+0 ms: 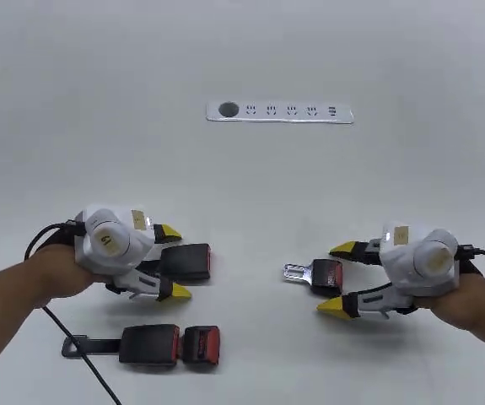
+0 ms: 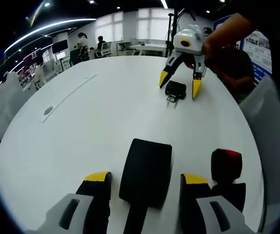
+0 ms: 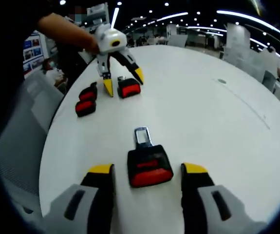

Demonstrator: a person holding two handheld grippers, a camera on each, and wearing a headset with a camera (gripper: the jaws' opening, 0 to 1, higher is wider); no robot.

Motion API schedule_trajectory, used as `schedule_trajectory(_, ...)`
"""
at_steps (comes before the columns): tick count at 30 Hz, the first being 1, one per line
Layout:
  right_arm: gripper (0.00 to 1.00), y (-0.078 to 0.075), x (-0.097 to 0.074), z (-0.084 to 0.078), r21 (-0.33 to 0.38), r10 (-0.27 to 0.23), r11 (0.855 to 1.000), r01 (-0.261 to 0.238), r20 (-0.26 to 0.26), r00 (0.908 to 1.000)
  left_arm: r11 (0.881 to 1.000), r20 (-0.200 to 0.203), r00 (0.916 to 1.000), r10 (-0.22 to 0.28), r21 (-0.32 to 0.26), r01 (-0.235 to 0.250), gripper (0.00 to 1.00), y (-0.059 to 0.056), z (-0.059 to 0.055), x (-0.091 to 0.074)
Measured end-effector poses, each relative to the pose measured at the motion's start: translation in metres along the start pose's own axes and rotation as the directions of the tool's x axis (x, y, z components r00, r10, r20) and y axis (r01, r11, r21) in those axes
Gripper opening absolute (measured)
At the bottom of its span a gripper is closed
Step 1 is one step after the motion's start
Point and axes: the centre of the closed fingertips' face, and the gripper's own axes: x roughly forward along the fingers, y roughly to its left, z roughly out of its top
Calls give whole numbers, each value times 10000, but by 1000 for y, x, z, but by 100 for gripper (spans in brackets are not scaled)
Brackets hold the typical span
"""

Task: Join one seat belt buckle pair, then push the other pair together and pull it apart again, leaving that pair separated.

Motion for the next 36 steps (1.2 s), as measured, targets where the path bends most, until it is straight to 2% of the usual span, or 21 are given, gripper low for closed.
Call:
schedule_trajectory(6, 43, -1, 2, 2, -414, -36, 9991, 36, -2, 10000, 9989, -104, 9993, -364, 279, 367, 45, -6, 0, -1)
schedule_trajectory(7, 38, -2, 3, 2, -463, -40, 9989, 39, -6, 10000, 9989, -120, 9993, -343, 303, 346, 44, -5, 0, 2)
schedule_trajectory(10, 37, -1, 3, 3, -658, -7, 9978, 11, 50, 10000, 9984, -137, 9991, -401, 397, 406, 42, -5, -2, 5)
schedule_trajectory(12, 37, -1, 3, 2, -784, 62, 9969, -50, 155, 9999, 9951, -210, 9975, -676, 710, 689, 37, -5, -4, 7)
schedule_trajectory(17, 36, -2, 1, 2, -736, 304, 9970, -247, 765, 9966, 9945, -100, 9973, -728, 746, 733, 37, -2, -5, 8)
schedule_trajectory(22, 36, -2, 0, 3, -749, 440, 9965, -362, 1058, 9934, 9947, -4, 9969, -784, 674, 782, 36, 1, -5, 8)
schedule_trajectory(29, 36, -1, 0, 5, -733, 684, 9956, -587, 1382, 9880, 9908, -244, 9949, -980, 914, 998, 36, 2, -2, 7)
schedule_trajectory(36, 36, -1, 6, 12, -649, 665, 9963, -563, 1675, 9836, 9896, -324, 9942, -1029, 978, 1056, 36, 0, 0, 6)
